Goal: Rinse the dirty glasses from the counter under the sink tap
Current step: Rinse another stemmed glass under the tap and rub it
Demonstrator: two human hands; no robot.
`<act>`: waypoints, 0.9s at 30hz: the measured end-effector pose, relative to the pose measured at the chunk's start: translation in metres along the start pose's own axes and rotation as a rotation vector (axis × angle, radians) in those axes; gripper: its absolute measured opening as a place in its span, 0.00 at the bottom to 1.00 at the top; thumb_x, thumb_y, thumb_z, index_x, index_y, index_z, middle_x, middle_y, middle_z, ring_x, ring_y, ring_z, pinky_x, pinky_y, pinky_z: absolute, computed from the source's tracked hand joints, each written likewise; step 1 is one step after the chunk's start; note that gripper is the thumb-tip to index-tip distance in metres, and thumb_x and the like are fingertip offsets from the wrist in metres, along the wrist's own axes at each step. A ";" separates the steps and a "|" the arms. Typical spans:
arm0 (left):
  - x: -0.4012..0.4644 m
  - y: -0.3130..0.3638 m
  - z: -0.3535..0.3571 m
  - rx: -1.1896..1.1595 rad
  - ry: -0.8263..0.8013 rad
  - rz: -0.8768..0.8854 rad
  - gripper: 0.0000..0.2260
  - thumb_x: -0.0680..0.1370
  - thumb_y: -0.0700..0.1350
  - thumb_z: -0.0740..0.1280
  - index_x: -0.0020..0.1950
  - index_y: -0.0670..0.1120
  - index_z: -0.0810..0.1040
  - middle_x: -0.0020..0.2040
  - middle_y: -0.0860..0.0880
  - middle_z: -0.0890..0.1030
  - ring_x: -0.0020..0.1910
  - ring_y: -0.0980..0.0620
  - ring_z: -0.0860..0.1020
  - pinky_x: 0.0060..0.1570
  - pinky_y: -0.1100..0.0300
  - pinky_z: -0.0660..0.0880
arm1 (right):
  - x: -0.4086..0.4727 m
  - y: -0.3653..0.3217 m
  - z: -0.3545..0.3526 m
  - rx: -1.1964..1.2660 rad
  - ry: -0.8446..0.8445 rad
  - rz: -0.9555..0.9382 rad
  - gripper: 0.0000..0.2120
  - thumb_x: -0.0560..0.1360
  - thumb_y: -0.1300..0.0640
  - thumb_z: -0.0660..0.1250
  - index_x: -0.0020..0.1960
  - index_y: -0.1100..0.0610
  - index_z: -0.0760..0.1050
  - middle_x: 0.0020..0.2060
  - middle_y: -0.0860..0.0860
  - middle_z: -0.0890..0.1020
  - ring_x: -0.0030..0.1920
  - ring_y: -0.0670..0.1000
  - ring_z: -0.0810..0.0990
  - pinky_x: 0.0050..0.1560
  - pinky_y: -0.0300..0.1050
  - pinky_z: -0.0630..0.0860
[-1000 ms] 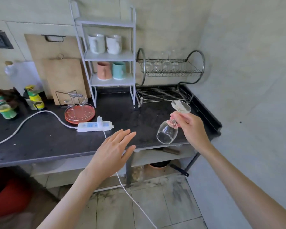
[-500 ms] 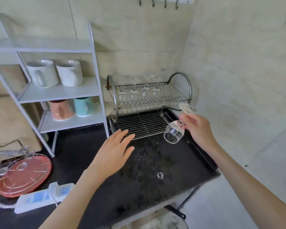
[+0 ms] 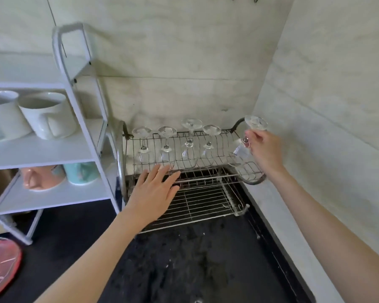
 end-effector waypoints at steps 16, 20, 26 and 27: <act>0.021 -0.004 0.024 0.079 0.019 -0.298 0.25 0.81 0.57 0.42 0.68 0.52 0.71 0.63 0.47 0.77 0.63 0.44 0.75 0.63 0.47 0.57 | 0.063 0.066 0.088 0.067 -0.313 -0.062 0.12 0.79 0.55 0.61 0.56 0.60 0.79 0.47 0.53 0.82 0.47 0.49 0.80 0.51 0.40 0.73; 0.019 -0.004 0.025 0.071 0.026 -0.305 0.24 0.81 0.57 0.42 0.68 0.52 0.70 0.64 0.48 0.76 0.63 0.46 0.74 0.64 0.47 0.57 | 0.063 0.067 0.090 0.069 -0.333 -0.052 0.14 0.80 0.54 0.59 0.59 0.59 0.77 0.49 0.52 0.82 0.50 0.48 0.79 0.54 0.40 0.72; 0.021 -0.004 0.024 0.075 0.027 -0.302 0.24 0.81 0.57 0.42 0.68 0.52 0.71 0.63 0.49 0.77 0.62 0.46 0.75 0.62 0.42 0.67 | 0.062 0.069 0.089 0.027 -0.362 -0.064 0.15 0.81 0.52 0.58 0.61 0.58 0.76 0.53 0.53 0.82 0.55 0.51 0.79 0.59 0.46 0.73; 0.021 -0.005 0.024 0.073 0.019 -0.299 0.24 0.81 0.57 0.42 0.68 0.52 0.71 0.63 0.49 0.77 0.62 0.46 0.75 0.62 0.42 0.67 | 0.061 0.068 0.089 0.025 -0.370 -0.061 0.15 0.81 0.52 0.58 0.61 0.58 0.76 0.54 0.53 0.81 0.56 0.51 0.79 0.59 0.45 0.73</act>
Point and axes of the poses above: each hand's wrist, its own x-axis towards the middle knuckle, its own z-axis out of the palm, y = z × x, the point moved 6 cm from there along x, towards the middle knuckle
